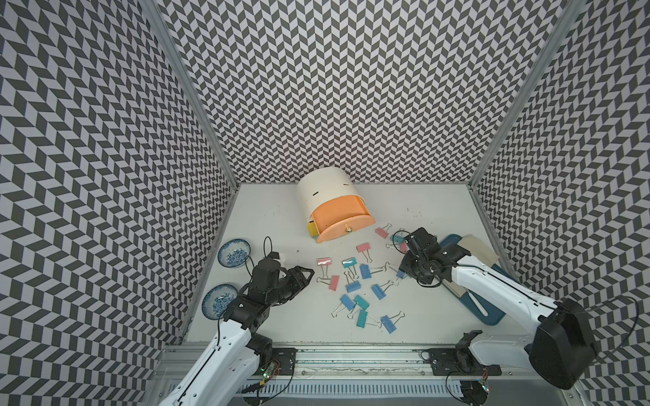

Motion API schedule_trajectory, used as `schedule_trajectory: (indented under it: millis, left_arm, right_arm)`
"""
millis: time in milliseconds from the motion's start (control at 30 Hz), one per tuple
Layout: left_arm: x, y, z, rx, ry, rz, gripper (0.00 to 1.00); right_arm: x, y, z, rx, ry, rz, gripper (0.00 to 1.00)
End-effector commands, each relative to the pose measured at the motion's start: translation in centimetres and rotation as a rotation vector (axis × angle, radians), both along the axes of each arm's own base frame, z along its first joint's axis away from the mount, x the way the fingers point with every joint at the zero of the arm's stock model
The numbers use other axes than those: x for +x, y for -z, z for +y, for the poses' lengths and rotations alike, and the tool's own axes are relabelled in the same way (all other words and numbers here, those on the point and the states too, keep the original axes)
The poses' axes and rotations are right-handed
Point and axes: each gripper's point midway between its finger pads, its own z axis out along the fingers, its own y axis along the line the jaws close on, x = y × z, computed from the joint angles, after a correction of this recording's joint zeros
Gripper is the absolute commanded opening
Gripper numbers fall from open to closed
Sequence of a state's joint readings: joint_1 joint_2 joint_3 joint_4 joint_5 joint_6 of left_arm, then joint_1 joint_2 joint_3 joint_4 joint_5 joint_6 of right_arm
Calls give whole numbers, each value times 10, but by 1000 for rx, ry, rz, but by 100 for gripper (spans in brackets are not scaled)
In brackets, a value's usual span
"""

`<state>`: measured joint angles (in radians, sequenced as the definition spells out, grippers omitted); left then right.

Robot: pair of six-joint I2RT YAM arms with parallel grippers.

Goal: Put the binder clips in the drawer according to color
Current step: Place the binder clip in the drawer.

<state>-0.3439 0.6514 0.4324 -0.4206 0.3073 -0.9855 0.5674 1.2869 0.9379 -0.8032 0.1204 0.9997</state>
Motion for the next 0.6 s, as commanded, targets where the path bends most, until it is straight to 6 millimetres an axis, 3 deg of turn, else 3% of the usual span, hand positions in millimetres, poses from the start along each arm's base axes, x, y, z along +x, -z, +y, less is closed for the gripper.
schedule_trajectory:
  millis: [0,400,567]
  left_arm:
    - [9,-20,2,5,-13,-44,61]
    - [20,-79,4,21,-30,-135,61]
    - [23,-110,8,25,-45,-187,61]
  right_arm:
    - [13,-36,-3,-30,-23,-115,40]
    - [55,-141,2,-61,-63,-378,39]
    - [75,-181,16,-35,-97,-472,39]
